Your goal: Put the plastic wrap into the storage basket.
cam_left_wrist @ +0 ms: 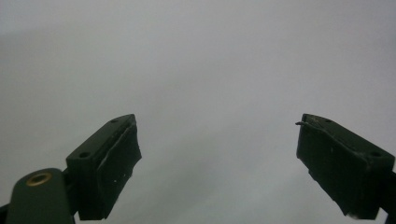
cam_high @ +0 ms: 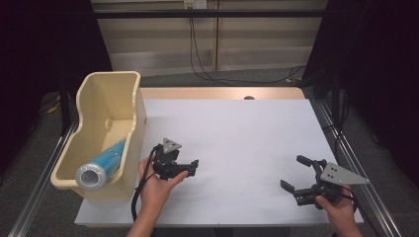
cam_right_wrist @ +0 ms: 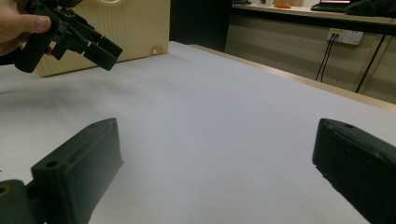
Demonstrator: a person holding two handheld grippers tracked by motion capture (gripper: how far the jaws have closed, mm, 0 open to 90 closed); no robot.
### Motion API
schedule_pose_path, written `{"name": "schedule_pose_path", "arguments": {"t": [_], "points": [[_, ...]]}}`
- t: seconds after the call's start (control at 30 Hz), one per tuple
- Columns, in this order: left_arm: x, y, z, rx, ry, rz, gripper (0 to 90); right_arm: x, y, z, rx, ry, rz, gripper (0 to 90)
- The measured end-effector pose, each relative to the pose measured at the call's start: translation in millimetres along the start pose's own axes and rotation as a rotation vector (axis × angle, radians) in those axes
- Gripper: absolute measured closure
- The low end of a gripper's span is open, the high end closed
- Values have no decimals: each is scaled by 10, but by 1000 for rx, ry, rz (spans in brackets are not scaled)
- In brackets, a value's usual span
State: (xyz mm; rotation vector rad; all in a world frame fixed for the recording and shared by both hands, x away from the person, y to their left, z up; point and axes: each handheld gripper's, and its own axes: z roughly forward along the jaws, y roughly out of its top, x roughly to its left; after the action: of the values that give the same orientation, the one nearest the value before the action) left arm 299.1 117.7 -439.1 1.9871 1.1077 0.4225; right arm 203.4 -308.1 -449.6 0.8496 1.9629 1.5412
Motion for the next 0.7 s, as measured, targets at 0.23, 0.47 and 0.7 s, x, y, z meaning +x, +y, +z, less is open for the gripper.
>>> {"name": "schedule_pose_path", "arguments": {"t": [0.23, 0.47, 0.7], "points": [[-30, -56, -25, -97, 17, 46, 118, -1, -2, -4, 0, -3, 0, 5], [-14, -91, -75, -180, 22, 56, 119, -3, -6, -4, 1, -6, -2, 5], [12, -111, -127, -250, 8, 36, 119, 6, -9, -1, 3, -4, -1, 5]]}}
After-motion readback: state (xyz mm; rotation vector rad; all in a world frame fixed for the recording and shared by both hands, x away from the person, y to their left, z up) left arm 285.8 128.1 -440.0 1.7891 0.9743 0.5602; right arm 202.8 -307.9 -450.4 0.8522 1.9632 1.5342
